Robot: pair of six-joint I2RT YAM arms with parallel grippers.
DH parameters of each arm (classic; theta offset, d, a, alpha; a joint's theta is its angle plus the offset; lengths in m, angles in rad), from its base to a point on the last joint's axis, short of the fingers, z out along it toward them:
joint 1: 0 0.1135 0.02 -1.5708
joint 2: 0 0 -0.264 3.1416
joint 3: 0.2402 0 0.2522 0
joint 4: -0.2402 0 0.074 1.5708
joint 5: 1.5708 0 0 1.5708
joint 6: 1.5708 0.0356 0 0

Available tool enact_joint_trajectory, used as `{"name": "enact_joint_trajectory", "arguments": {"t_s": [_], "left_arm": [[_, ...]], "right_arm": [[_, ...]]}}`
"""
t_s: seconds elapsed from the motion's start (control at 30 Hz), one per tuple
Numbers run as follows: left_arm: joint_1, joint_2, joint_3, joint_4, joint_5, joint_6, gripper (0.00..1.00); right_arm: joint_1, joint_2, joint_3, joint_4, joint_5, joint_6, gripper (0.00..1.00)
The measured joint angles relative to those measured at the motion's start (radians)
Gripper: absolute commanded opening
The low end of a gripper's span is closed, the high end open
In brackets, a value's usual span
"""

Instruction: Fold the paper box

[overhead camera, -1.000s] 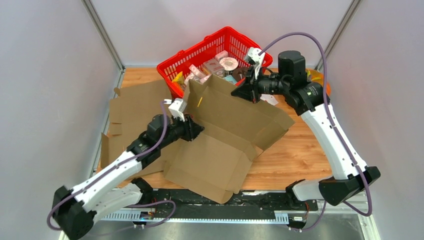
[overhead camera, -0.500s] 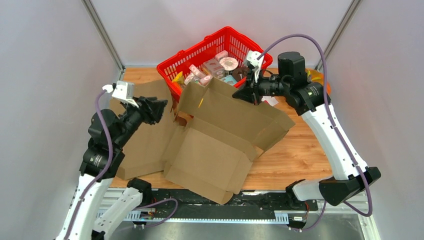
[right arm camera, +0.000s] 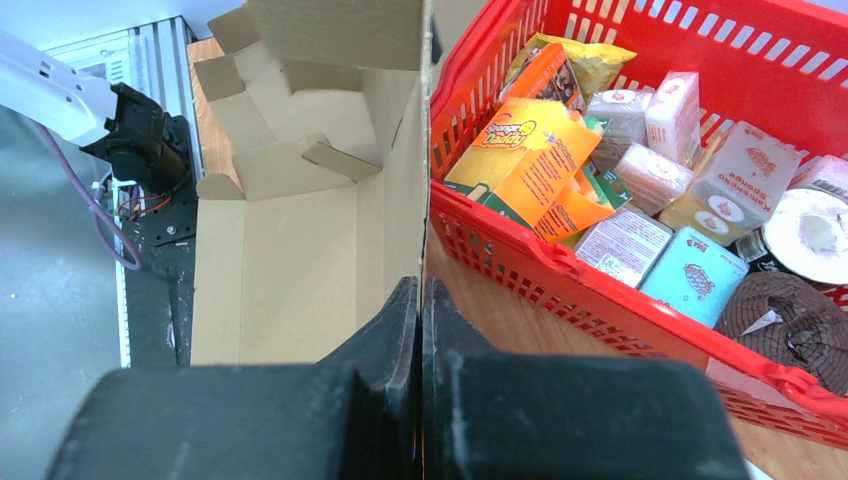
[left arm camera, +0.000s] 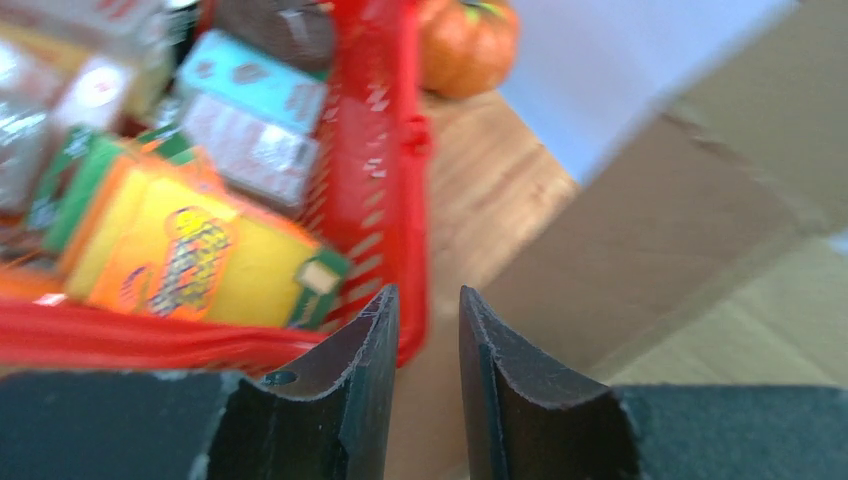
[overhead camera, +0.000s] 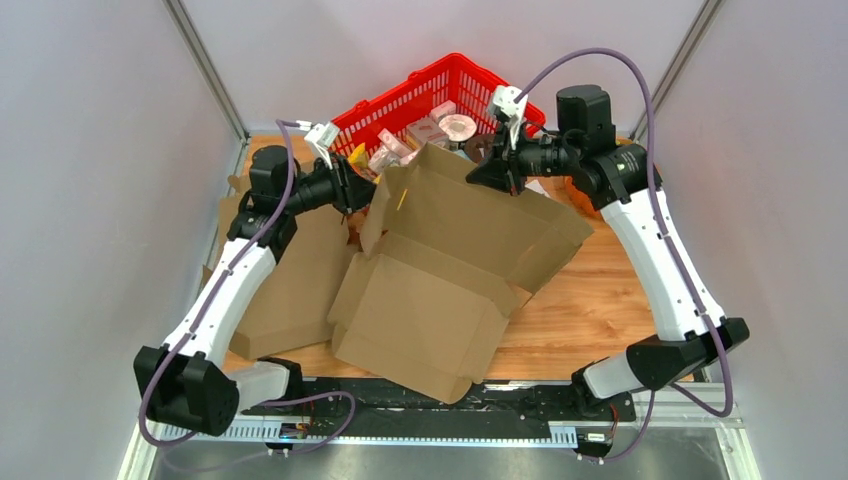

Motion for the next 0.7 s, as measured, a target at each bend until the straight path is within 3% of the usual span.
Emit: {"name": "enact_joint_trajectory", "arguments": {"t_s": [0.3,0.4,0.43,0.53,0.7], "left_arm": [[-0.09,-0.163,-0.102,0.091,0.086,0.045,0.4],[-0.09,-0.167,-0.138,0.092,0.065,0.054,0.5],[-0.09,-0.163,-0.15,0.09,0.051,0.055,0.61],[-0.092,-0.169,-0.183,0.075,-0.022,0.054,0.74],[-0.2,-0.3,-0.266,0.021,-0.278,0.066,0.76]], "right_arm": [[0.011,0.04,-0.032,-0.005,0.0,-0.056,0.0],[0.032,0.02,-0.109,0.008,0.051,-0.081,0.0],[0.036,0.02,-0.121,0.008,0.063,-0.086,0.0],[0.043,0.026,-0.124,-0.01,0.093,-0.104,0.0],[0.042,0.052,-0.051,-0.083,0.152,-0.147,0.0]]}}
